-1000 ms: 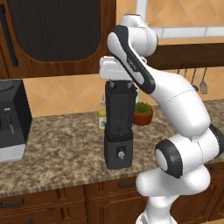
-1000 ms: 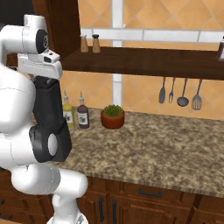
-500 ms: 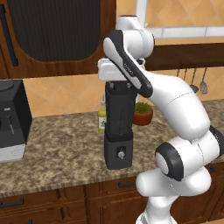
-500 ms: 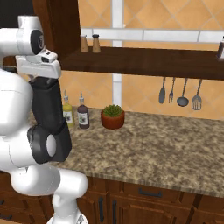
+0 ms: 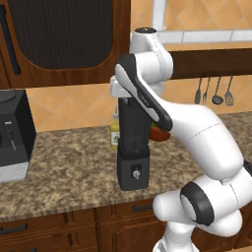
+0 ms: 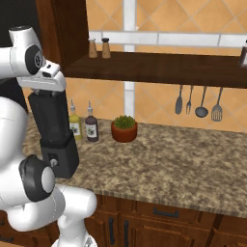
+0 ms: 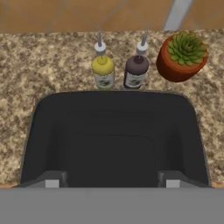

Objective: Close the lid blender by securely placing the lid on top.

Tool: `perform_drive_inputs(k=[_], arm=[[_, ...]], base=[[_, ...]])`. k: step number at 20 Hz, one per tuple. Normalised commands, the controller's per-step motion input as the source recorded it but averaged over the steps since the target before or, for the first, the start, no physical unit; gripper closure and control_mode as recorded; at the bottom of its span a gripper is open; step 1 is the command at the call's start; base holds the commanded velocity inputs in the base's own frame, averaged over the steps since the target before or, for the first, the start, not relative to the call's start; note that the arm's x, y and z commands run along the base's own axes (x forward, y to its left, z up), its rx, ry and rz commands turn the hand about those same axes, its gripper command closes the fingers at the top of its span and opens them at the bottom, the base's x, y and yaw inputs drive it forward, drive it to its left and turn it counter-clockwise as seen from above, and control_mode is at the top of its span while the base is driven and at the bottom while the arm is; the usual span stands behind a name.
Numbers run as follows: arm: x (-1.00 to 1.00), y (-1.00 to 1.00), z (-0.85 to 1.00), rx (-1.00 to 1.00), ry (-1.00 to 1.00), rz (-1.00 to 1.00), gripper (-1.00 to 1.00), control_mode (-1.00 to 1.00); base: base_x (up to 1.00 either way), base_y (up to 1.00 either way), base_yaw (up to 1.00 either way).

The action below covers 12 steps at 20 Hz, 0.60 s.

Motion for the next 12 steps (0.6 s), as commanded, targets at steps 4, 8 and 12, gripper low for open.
perform_drive_inputs(k=[4, 8, 12], arm=[[-0.23, -0.06, 0.0, 0.0, 0.0, 0.0, -1.0, -1.0], [-0.13, -0.11, 0.06, 0.0, 0.0, 0.0, -1.0, -1.0], [-0.16, -0.17, 0.02, 0.0, 0.0, 0.0, -1.0, -1.0]], base=[[0.0, 0.0, 0.0], [0.0, 0.0, 0.0], [0.0, 0.0, 0.0]])
